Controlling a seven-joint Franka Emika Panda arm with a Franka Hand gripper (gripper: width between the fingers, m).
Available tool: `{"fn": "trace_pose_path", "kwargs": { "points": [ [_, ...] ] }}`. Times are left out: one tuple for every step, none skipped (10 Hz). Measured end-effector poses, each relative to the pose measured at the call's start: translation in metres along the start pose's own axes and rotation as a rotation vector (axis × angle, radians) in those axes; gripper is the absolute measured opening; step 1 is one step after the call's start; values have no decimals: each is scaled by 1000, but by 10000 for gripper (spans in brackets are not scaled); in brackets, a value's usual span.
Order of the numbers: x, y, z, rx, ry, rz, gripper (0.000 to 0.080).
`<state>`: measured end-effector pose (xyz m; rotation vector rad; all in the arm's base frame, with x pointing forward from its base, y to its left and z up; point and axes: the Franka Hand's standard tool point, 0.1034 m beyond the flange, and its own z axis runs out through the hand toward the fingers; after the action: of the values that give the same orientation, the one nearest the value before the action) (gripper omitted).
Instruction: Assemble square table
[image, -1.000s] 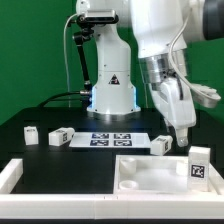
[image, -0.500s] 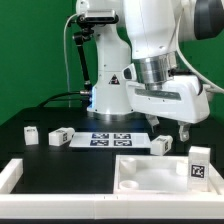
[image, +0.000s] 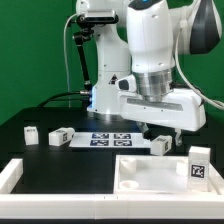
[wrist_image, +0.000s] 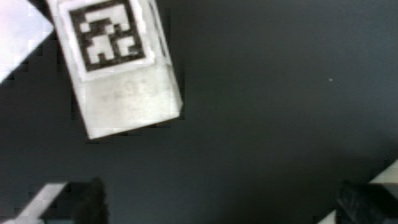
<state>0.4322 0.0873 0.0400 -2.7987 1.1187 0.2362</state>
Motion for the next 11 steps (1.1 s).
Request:
{"fn": "trace_pose_path", "kwargs": {
  "points": [
    [2,2,-1,-1,-10,11,649],
    [2,2,0,-1,-9,11,649],
    [-2,9,2,2,-57,-19,649],
    [-10,24,7,26,-146,-8,649],
    [-12,34,12,66,-190,13,649],
    [-22,40,15,73,-308,5,649],
    [-25,39,15,97,-383,12,649],
    [-27,42,13,105,-467,15,649],
    [-25,46,14,100,-556,24,649],
    [-21,48,15,97,-601,31,649],
    [-23,50,15,100,-676,44,649]
  ]
}}
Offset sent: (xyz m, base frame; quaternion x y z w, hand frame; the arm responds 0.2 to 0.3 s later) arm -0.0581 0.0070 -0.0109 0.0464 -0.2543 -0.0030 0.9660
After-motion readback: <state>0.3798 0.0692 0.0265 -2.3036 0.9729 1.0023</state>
